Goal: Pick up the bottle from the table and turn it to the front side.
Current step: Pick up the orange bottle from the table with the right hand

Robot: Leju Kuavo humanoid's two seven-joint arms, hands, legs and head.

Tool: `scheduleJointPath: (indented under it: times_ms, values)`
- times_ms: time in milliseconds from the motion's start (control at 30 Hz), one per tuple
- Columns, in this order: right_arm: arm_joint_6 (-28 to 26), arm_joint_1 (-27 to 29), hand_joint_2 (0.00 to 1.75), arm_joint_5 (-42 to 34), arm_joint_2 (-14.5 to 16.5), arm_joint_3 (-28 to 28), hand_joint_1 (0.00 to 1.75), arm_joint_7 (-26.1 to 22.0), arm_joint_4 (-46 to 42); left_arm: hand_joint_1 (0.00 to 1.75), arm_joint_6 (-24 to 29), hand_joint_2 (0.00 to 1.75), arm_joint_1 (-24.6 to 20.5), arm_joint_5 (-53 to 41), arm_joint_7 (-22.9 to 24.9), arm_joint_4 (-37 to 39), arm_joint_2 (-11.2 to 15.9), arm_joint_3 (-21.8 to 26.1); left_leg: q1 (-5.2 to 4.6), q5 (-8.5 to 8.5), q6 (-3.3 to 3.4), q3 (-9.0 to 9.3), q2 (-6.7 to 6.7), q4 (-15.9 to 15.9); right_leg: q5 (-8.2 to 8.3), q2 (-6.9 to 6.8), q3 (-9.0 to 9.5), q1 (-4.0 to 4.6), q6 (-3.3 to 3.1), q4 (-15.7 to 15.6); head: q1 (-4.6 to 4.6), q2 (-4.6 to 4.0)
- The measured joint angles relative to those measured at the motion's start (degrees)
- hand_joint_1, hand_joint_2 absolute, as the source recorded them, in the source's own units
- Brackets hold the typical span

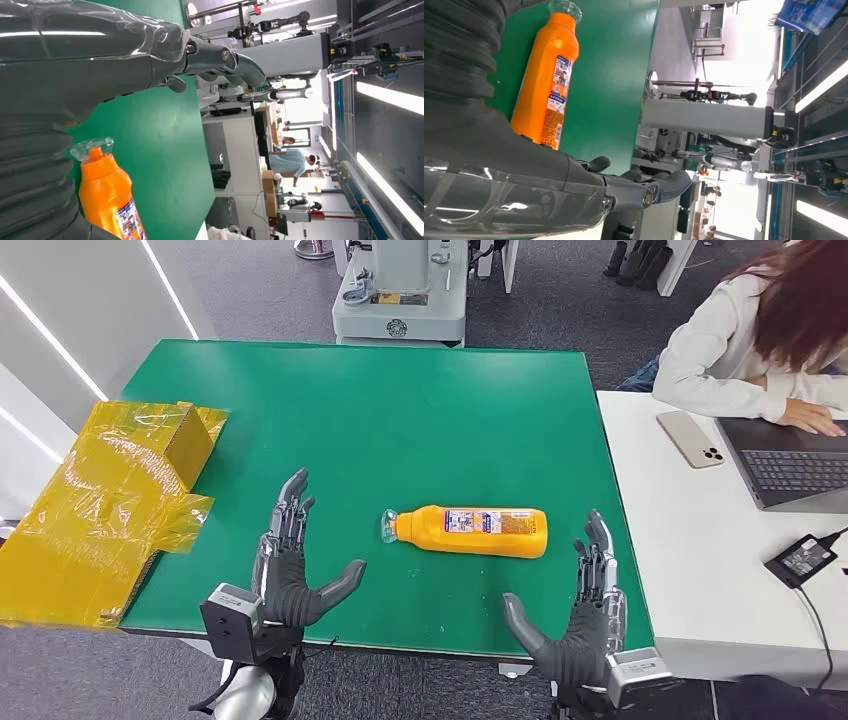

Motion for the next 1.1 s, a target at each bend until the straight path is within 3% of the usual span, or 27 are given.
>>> scheduleJointPath:
  times_ms: [1100]
  values:
    - [-1.7,0.0,1.75,-0.8,-1.9,1.4,0.00,0.1,0.0,0.00,0.3,1.75,-0.6,0.7,-0.7,0.9,0.0,0.0,0.00,0.00,0.00,0.00,0.00,0.0,0.00,0.00,0.00,0.00,0.00,0.0,0.00,0.00]
